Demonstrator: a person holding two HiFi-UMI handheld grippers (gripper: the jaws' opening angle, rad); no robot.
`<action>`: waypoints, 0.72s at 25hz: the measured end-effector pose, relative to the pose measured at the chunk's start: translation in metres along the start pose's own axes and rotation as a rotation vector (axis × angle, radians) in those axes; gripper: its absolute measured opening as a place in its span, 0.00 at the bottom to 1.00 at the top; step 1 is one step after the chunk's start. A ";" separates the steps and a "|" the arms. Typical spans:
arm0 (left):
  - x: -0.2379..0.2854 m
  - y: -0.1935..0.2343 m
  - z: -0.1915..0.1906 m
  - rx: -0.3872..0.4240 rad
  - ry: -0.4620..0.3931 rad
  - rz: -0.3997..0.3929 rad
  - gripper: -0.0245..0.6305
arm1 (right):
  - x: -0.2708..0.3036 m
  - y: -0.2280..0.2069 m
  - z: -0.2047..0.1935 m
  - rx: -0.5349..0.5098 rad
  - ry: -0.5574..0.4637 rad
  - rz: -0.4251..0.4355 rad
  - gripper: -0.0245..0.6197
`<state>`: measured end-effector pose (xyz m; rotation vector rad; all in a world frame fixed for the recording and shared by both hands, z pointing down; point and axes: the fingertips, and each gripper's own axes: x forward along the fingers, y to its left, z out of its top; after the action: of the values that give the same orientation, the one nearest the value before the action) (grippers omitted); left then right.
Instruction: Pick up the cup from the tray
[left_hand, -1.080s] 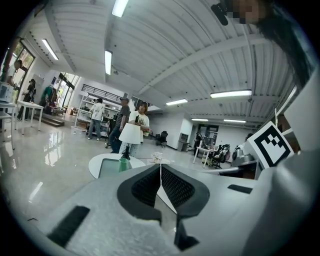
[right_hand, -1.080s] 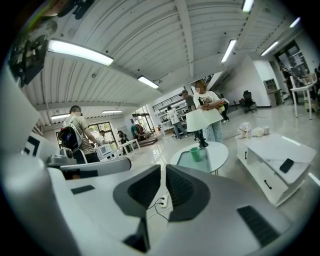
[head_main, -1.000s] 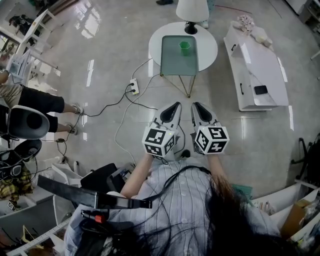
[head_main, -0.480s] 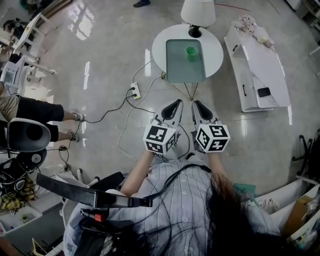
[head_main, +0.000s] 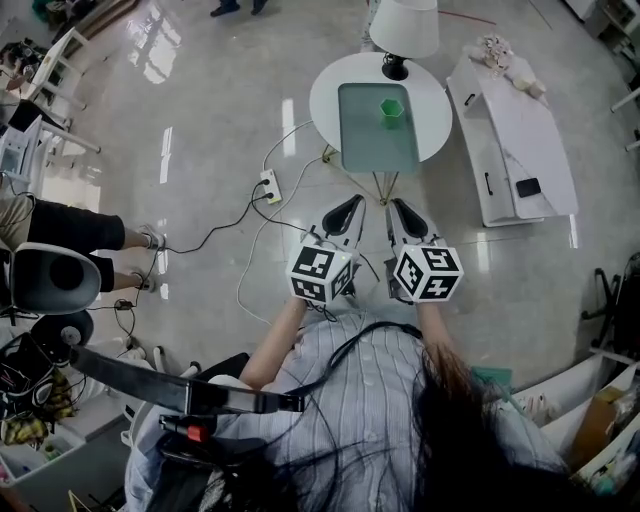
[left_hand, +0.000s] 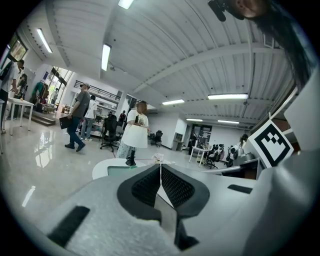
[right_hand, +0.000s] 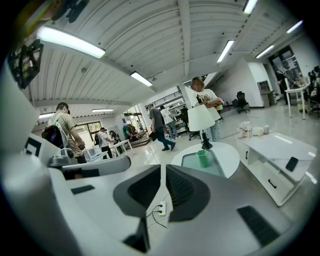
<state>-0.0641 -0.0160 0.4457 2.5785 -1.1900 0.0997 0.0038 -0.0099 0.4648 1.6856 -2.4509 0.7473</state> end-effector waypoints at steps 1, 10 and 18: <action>-0.001 0.001 0.000 -0.003 0.001 -0.002 0.06 | 0.001 0.002 0.001 -0.002 0.002 -0.001 0.11; -0.005 0.023 -0.005 -0.041 0.009 0.016 0.06 | 0.017 0.009 0.001 -0.022 0.025 -0.002 0.11; 0.011 0.042 -0.003 -0.052 0.017 0.028 0.06 | 0.043 -0.001 0.009 -0.012 0.038 0.000 0.11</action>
<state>-0.0881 -0.0489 0.4603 2.5116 -1.2062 0.0957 -0.0107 -0.0507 0.4714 1.6517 -2.4256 0.7564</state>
